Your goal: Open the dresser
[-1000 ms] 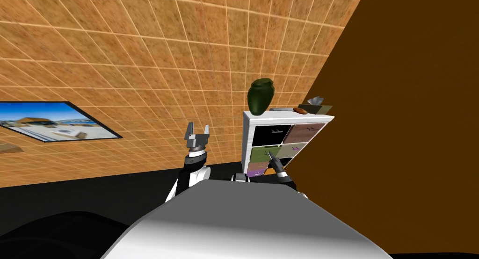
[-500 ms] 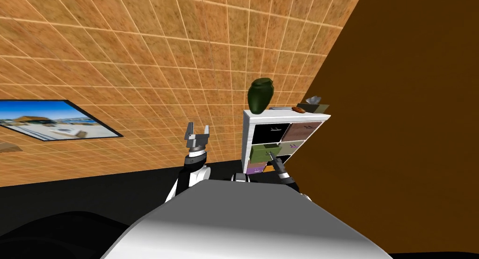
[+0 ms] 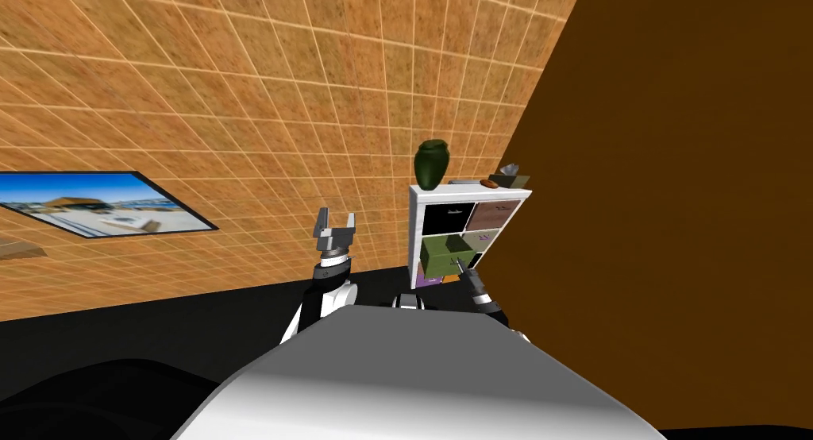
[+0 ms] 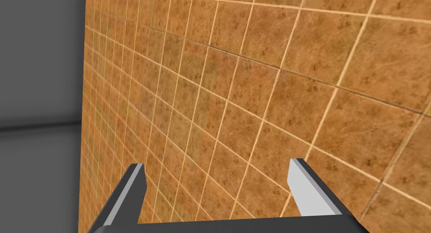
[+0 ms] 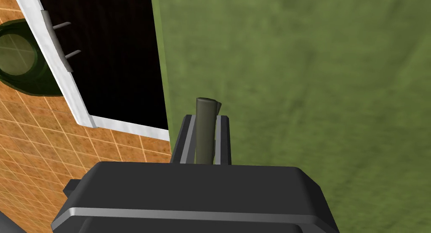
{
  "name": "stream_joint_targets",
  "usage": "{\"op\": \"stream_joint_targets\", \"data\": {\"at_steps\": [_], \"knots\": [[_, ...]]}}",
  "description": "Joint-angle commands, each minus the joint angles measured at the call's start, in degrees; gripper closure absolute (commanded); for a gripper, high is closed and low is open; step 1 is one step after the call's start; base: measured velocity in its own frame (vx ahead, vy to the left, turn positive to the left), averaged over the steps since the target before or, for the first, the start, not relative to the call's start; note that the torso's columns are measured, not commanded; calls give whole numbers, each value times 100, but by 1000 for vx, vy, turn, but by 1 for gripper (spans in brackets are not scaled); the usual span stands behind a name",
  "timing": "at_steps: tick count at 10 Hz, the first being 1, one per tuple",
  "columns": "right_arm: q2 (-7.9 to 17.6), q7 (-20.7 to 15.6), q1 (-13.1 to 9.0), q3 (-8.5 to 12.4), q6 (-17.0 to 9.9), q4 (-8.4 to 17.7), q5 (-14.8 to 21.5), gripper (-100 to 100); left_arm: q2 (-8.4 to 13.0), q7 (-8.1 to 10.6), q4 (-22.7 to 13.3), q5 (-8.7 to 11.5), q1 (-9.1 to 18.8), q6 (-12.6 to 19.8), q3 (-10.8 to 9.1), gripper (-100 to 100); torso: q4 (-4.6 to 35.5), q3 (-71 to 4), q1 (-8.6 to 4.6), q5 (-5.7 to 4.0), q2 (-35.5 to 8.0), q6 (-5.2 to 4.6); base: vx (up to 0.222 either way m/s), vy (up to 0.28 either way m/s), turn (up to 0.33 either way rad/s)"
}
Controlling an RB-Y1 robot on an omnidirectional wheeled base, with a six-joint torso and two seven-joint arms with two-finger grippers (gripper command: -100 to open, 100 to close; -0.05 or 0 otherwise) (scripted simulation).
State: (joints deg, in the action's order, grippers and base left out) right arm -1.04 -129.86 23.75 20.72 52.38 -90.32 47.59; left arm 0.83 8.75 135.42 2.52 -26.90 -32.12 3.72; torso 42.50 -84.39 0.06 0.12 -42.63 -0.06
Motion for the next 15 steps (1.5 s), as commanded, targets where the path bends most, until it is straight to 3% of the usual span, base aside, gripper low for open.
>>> {"op": "stream_joint_targets", "data": {"at_steps": [1,9,10,11,15], "knots": [[162,266,15,6,-177,-211,19,-100,0,0,0,0,0,0,0,0,6,-2,0,6,1,-2,-115,2,14],[781,1219,-86,75,-904,-888,80,-100,0,0,1,0,-2,-1,0,0,-1,-8,-2,2,12,2,-20,45,19],[727,1145,-33,50,-860,-815,98,-100,0,0,1,0,-2,-1,0,0,13,-5,15,16,2,2,-10,13,1],[733,1174,-25,49,-897,-818,105,0,0,0,1,0,-2,-1,0,0,5,-4,16,10,5,4,0,0,0],[730,1172,-1,48,-915,-781,116,0,0,0,1,0,-2,-1,0,0,-14,-15,2,-5,27,6,0,0,0]]}}
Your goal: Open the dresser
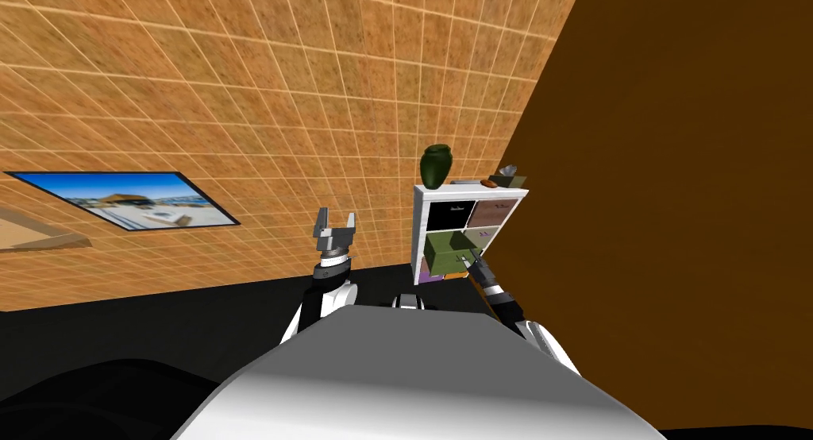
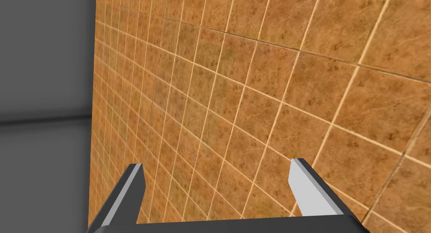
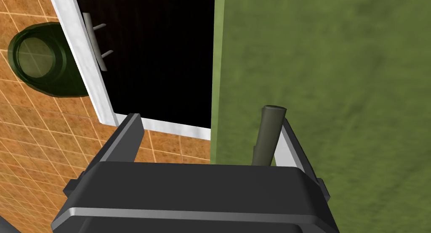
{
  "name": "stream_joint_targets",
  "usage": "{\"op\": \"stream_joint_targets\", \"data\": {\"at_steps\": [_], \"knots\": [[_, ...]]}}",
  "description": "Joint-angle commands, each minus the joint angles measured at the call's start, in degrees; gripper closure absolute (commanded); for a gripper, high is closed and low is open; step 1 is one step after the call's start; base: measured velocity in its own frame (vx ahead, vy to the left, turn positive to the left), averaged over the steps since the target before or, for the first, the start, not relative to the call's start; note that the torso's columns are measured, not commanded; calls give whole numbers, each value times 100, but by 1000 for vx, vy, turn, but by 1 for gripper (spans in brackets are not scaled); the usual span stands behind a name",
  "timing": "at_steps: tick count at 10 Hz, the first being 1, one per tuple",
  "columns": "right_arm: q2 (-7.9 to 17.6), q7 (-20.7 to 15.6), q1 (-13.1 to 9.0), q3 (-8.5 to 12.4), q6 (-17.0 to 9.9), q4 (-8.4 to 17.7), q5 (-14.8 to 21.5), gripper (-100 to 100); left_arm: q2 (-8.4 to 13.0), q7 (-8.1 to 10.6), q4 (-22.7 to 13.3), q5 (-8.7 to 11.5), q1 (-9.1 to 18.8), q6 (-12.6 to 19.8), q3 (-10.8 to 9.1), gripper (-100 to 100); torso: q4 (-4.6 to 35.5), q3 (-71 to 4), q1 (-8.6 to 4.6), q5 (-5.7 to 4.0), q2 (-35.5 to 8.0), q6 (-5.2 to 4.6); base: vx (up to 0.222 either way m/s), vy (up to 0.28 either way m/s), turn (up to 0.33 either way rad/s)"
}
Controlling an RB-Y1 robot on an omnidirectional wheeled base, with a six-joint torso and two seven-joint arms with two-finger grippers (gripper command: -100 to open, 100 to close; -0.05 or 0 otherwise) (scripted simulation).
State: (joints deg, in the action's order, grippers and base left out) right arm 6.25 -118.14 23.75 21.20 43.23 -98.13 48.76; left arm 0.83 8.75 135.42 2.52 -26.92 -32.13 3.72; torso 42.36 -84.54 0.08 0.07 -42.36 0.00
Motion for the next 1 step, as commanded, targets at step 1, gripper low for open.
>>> {"op": "stream_joint_targets", "data": {"at_steps": [1], "knots": [[0,0,2,0,-3,4,1,0,0,0,0,0,0,0,0,0,-2,-1,-2,-2,2,0,0,0,0]]}}
